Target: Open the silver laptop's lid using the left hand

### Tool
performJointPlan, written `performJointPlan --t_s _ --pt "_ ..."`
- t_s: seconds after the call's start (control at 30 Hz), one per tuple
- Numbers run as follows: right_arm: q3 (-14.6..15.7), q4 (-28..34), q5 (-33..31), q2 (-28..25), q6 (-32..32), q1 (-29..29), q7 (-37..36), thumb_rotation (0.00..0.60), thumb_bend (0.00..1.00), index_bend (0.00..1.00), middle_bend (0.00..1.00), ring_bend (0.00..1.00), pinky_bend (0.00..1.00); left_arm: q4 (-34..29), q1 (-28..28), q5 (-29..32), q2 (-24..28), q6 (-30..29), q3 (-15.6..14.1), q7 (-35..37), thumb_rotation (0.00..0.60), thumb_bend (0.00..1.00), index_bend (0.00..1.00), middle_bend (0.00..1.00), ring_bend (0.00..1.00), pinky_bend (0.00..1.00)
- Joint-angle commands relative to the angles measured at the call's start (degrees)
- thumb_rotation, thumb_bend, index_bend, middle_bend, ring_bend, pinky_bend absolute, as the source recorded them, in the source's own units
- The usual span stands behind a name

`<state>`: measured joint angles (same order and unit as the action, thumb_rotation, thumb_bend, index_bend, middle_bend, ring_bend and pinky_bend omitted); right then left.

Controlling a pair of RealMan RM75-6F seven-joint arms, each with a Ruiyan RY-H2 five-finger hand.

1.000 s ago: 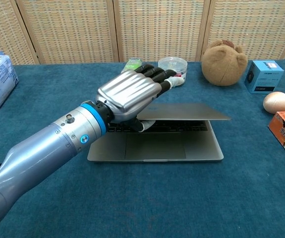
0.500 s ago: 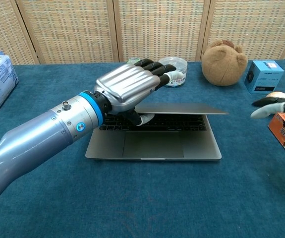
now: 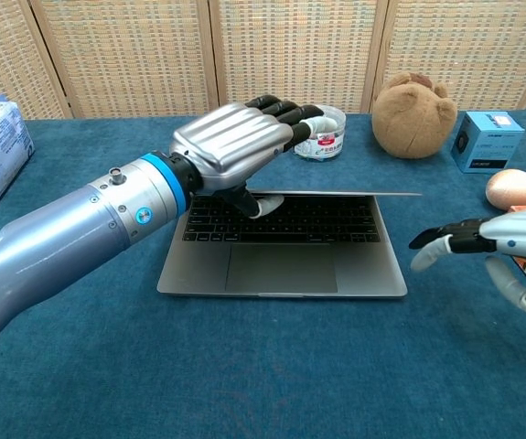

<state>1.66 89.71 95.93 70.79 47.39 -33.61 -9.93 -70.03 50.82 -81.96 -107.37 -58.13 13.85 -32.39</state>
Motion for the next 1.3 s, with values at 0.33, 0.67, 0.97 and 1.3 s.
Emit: performJointPlan --t_s 0.33,0.67,0.97,1.3 --pt "-0.3 -0.4 -3.8 3.8 -4.6 -2.8 3.4 0.600 1.00 0.17 0.08 0.00 0.04 0.2 0.4 0.5 0.6 -0.3 -0.1 1.4 0.600 0.43 0.00 0.00 0.00 0.00" --pt "-0.8 -0.5 -9.3 6.6 -8.3 -4.5 8.9 0.600 1.00 0.17 0.08 0.00 0.04 0.3 1.1 0.9 0.7 -0.5 -0.4 2.6 0.600 0.43 0.00 0.00 0.00 0.00" --pt "-1.0 -0.3 -11.4 6.9 -8.5 -4.8 9.7 0.600 1.00 0.17 0.09 0.00 0.05 0.3 1.4 0.9 1.0 -1.0 -0.4 2.8 0.600 0.43 0.00 0.00 0.00 0.00" --pt "-0.3 0.6 -11.9 6.6 -8.9 -5.5 10.2 0.600 1.00 0.17 0.09 0.00 0.05 1.1 2.9 2.8 1.1 -0.6 1.6 1.9 0.600 0.43 0.00 0.00 0.00 0.00"
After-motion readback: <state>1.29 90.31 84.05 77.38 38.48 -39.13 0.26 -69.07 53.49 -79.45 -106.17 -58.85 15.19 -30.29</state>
